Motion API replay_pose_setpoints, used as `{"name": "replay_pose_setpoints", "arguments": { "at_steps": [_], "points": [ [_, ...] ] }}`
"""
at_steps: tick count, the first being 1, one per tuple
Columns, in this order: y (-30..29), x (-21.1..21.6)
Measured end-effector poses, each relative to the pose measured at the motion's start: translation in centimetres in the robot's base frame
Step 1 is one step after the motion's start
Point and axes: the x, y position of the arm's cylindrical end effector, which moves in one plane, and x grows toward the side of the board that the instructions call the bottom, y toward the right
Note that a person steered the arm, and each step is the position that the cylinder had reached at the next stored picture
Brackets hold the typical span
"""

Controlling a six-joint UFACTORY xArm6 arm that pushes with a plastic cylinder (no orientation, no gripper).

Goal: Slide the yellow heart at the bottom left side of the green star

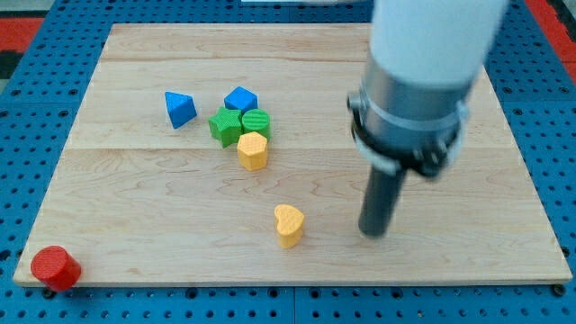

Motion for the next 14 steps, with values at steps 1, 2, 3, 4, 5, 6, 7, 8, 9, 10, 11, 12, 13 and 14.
{"name": "replay_pose_setpoints", "arguments": {
  "at_steps": [1, 2, 3, 4, 5, 6, 7, 8, 9, 10, 11, 12, 13, 14],
  "points": [
    [-3.4, -3.2],
    [-9.6, -5.4],
    [-2.8, -6.0],
    [-0.3, 0.4],
    [-1.8, 2.1],
    [-2.9, -2.4],
    [-7.6, 0.1],
    [-9.0, 0.9],
    [-12.9, 0.1],
    [-13.5, -2.9],
    [-12.0, -4.8],
    [-7.4, -3.5],
    [-6.9, -4.2],
    [-9.4, -4.2]
  ]
}}
